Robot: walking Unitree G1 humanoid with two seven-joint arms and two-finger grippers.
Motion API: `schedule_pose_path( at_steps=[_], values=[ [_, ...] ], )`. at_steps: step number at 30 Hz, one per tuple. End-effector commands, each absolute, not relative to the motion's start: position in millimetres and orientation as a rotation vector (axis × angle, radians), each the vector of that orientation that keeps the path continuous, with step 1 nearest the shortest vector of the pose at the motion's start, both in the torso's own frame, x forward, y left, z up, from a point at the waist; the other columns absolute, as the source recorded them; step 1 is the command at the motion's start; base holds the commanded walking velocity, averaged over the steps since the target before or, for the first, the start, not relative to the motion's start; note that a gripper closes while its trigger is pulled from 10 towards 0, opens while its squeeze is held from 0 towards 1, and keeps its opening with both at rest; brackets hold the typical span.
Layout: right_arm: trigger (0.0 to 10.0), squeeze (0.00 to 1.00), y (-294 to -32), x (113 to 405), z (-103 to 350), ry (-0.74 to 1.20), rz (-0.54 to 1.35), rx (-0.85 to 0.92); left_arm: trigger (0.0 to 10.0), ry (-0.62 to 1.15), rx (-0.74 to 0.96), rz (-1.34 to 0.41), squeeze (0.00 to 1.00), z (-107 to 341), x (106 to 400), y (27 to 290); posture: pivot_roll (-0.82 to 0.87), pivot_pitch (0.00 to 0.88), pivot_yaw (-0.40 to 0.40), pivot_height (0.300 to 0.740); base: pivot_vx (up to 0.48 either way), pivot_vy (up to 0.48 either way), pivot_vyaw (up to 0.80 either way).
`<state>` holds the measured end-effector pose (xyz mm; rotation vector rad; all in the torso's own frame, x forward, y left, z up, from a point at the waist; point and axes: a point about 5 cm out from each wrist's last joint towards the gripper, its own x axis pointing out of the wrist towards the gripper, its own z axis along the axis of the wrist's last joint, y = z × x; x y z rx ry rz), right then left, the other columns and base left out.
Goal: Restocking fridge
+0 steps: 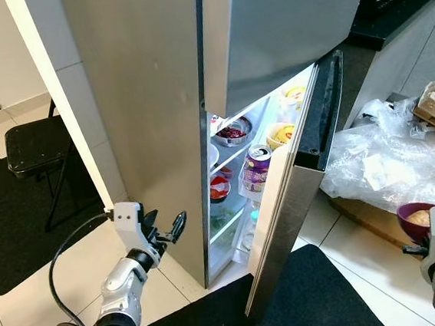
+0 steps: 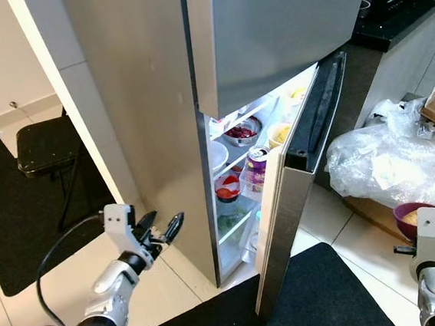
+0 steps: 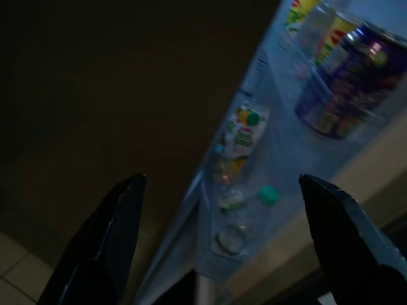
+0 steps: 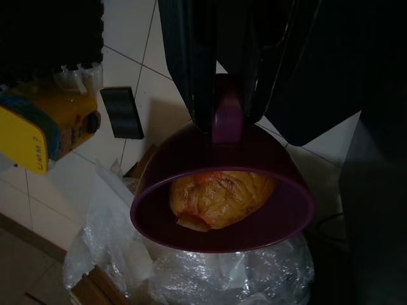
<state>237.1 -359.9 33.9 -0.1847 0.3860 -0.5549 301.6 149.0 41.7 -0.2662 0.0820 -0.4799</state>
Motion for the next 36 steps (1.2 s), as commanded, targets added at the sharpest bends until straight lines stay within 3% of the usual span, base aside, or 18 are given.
schedule_pose_path(
  at_steps=[1,8,12,23,36],
  values=[
    [10.0,0.0,-369.8,234.3,40.7,0.356,-0.609,-0.177,10.0,0.082,-0.265,-0.514,0.0,40.1,298.9,138.8,-0.02,0.0,-0.015,0.739,0.0,0.0,0.0],
    [10.0,0.0,-373.8,233.9,43.6,0.352,-0.61,-0.17,10.0,0.093,-0.28,-0.52,0.0,39.9,300.7,131.6,-0.04,0.0,-0.017,0.739,0.0,0.0,0.0],
    [10.0,0.0,-373.6,234.0,42.9,0.364,-0.597,-0.173,10.0,0.088,-0.28,-0.509,0.0,41.5,302.0,131.2,-0.04,0.0,-0.022,0.739,0.0,0.0,-0.8],
    [10.0,0.0,-365.7,240.5,41.4,0.376,-0.542,-0.189,10.0,0.094,-0.251,-0.441,0.0,37.4,298.8,144.2,-0.04,0.0,-0.029,0.739,0.0,0.0,-0.05],
    [10.0,0.0,-366.6,256.5,59.7,0.303,-0.507,-0.191,10.0,0.102,-0.251,-0.437,0.0,36.4,299.4,139.6,-0.04,0.0,-0.035,0.739,0.0,-0.332,0.0]
  ],
)
